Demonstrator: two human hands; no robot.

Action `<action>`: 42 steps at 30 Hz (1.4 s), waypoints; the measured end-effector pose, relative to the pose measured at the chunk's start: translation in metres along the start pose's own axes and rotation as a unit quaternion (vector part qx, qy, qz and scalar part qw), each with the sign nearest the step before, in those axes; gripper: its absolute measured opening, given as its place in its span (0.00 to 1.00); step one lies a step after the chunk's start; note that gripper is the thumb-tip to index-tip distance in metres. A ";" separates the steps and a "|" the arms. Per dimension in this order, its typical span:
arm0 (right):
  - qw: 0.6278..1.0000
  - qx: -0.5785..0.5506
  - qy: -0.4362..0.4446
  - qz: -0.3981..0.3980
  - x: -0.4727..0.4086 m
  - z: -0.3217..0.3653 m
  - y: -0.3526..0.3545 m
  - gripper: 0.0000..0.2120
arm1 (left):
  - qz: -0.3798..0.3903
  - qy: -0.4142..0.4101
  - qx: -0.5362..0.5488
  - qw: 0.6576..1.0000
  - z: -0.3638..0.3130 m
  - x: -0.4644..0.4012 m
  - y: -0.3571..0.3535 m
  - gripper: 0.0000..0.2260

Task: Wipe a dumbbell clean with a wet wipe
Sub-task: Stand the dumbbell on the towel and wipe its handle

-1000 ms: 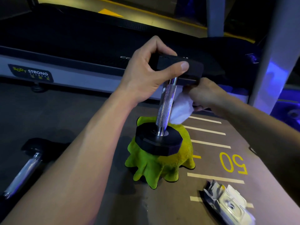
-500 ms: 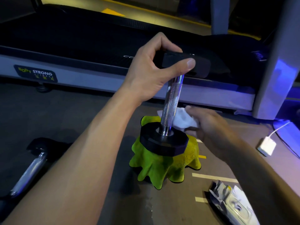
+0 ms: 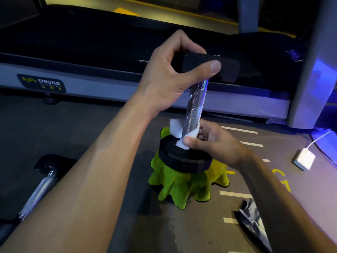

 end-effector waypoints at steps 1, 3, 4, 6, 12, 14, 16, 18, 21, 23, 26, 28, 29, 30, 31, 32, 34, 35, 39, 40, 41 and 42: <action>1.000 -0.002 -0.006 0.017 -0.003 -0.001 0.001 0.19 | 0.001 -0.001 0.000 1.000 -0.001 0.000 0.000 0.17; 1.000 -0.019 -0.006 0.019 -0.005 -0.002 0.002 0.20 | -0.002 -0.002 0.001 1.000 0.000 0.000 -0.001 0.17; 1.000 -0.019 -0.001 0.001 -0.003 -0.001 0.002 0.19 | -0.007 -0.001 0.002 1.000 0.000 0.000 0.000 0.17; 0.998 0.006 0.012 -0.057 0.001 0.001 -0.002 0.19 | -0.019 0.000 0.004 1.000 0.000 0.000 0.002 0.16; 0.925 0.195 0.020 -0.326 0.039 0.020 -0.011 0.11 | -0.034 -0.007 0.008 0.999 -0.002 0.003 -0.003 0.17; 0.931 0.179 0.019 -0.317 0.042 0.019 -0.013 0.09 | -0.033 -0.002 0.004 0.999 -0.001 0.003 -0.004 0.18; 0.954 0.143 0.006 -0.262 0.033 0.013 -0.007 0.11 | -0.029 0.002 0.003 1.000 0.000 0.001 -0.003 0.18; 0.988 0.038 0.004 -0.151 0.017 0.007 0.000 0.15 | -0.026 0.004 0.006 1.000 0.002 0.001 0.000 0.17; 0.995 -0.100 -0.016 -0.001 0.003 0.009 -0.002 0.18 | -0.017 -0.001 0.015 1.000 0.002 0.001 -0.001 0.16; 0.990 -0.131 -0.022 0.043 -0.003 0.011 -0.008 0.16 | -0.011 -0.003 0.015 1.000 0.001 0.002 -0.003 0.17; 0.971 -0.234 -0.033 0.023 -0.007 0.012 -0.012 0.15 | -0.016 -0.007 0.018 1.000 -0.001 0.002 -0.004 0.17; 0.945 -0.322 -0.036 0.045 -0.008 0.016 -0.019 0.17 | -0.015 -0.009 0.024 1.000 -0.001 0.003 -0.004 0.16; 0.938 -0.339 -0.034 0.066 -0.009 0.021 -0.024 0.14 | -0.014 -0.009 0.026 1.000 -0.002 0.003 -0.004 0.16; 0.941 -0.328 -0.035 0.073 -0.010 0.023 -0.027 0.11 | -0.013 -0.010 0.028 0.999 -0.002 0.003 -0.004 0.16; 0.954 -0.291 -0.036 0.069 -0.012 0.023 -0.027 0.08 | -0.012 -0.010 0.028 0.999 -0.001 0.004 -0.004 0.16; 0.967 -0.244 -0.038 0.063 -0.014 0.023 -0.026 0.07 | -0.012 -0.008 0.028 1.000 -0.001 0.004 -0.004 0.15; 0.982 -0.175 -0.043 0.050 -0.018 0.022 -0.024 0.05 | -0.012 -0.009 0.025 1.000 -0.002 0.003 -0.004 0.15; 0.985 -0.163 -0.048 0.037 -0.019 0.022 -0.023 0.05 | -0.013 -0.011 0.023 1.000 -0.002 0.004 -0.005 0.14; 0.982 -0.139 -0.073 -0.103 -0.023 0.013 -0.017 0.08 | -0.032 -0.019 0.021 0.999 -0.004 0.005 -0.002 0.13; 0.975 -0.125 -0.079 -0.165 -0.020 0.009 -0.013 0.08 | -0.038 -0.018 0.023 0.999 -0.004 0.006 -0.002 0.14; 0.966 -0.118 -0.079 -0.216 -0.016 0.009 -0.011 0.07 | -0.045 -0.015 0.022 0.999 -0.003 0.006 -0.001 0.14; 0.957 -0.127 -0.074 -0.251 -0.011 0.011 -0.013 0.06 | -0.052 -0.013 0.018 0.998 -0.002 0.006 -0.001 0.15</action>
Point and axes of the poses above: each hand's wrist, its own x-axis away from the middle knuckle, its own y-axis out of the back of the hand, z = x × y, the point moved 9 cm from there along -x, towards the middle knuckle, and after that the axes turned 6 degrees about -x, right-handed, at the moved point
